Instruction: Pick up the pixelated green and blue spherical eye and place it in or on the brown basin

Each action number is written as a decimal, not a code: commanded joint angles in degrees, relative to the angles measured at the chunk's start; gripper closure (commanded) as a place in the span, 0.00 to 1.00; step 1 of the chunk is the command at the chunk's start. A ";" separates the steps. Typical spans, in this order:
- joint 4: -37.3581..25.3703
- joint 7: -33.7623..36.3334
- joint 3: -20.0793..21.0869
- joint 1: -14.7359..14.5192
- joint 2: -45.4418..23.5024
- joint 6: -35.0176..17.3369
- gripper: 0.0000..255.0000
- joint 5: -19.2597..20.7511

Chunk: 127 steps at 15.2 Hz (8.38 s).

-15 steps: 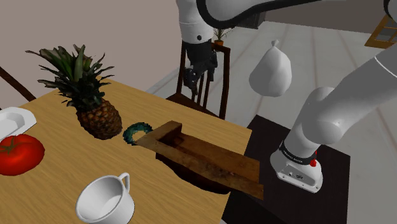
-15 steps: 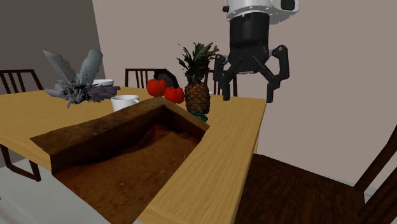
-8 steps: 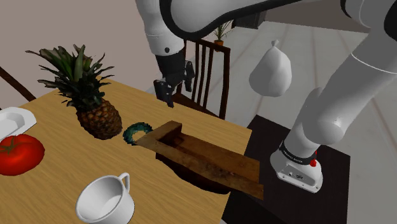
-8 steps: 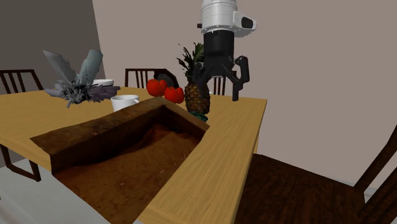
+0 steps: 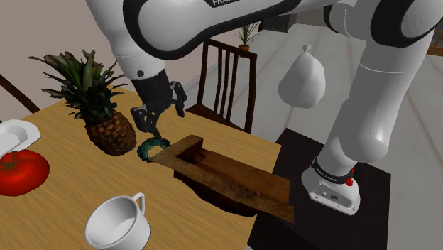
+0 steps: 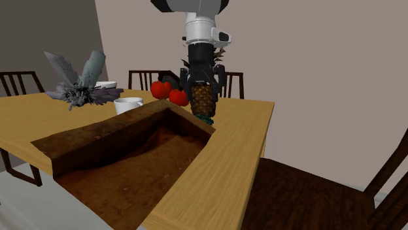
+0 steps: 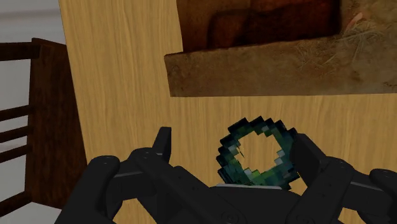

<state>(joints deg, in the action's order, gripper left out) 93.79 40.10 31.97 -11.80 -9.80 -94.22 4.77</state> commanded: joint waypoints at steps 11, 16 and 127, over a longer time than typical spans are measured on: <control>4.83 0.53 -0.03 -0.11 -0.83 -5.50 0.00 0.45; 4.83 0.53 -0.03 -0.11 -0.83 -5.49 1.00 0.45; 23.81 -5.60 0.80 -5.30 36.67 0.02 1.00 -18.50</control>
<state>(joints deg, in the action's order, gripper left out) 116.76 34.68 32.78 -17.06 26.71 -93.49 -13.65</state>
